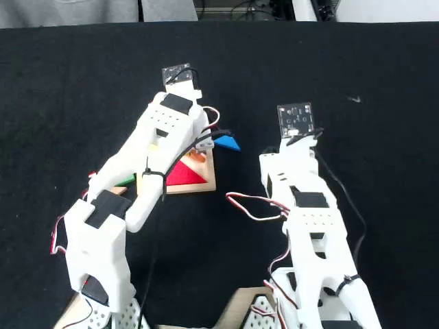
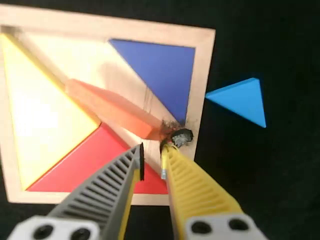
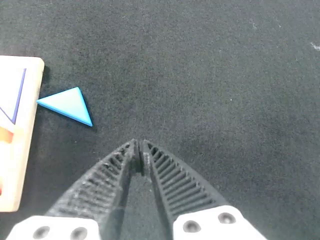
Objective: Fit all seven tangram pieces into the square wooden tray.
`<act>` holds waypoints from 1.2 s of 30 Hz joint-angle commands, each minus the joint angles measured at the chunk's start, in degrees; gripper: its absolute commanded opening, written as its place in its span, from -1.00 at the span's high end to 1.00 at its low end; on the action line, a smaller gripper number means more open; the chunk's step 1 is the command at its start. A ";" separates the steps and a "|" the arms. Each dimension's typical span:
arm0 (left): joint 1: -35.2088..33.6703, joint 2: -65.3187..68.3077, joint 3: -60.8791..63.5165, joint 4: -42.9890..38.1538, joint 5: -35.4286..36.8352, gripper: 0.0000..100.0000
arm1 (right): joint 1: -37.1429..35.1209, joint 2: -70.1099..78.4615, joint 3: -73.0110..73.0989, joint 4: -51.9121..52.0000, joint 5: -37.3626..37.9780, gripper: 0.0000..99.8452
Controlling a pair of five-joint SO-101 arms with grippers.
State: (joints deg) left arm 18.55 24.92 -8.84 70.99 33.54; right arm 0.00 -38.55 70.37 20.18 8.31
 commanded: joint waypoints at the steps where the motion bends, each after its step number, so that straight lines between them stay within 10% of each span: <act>1: -1.01 -3.52 -7.78 7.30 0.18 0.84 | 0.00 -2.33 -0.48 -1.32 0.53 0.98; 16: -27.65 -28.48 1.01 18.02 -13.71 0.85 | -0.18 -2.33 -0.57 -0.53 3.60 0.98; 25: -48.04 -39.56 40.75 -3.60 -20.31 0.85 | -12.22 0.13 -22.99 31.38 5.63 0.96; 36: -50.51 -40.97 61.14 -24.70 -23.91 0.84 | -29.63 26.15 -44.00 34.20 15.47 0.67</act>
State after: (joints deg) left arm -31.82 -13.85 51.65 48.84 10.33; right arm -27.16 -22.20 37.93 53.85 21.05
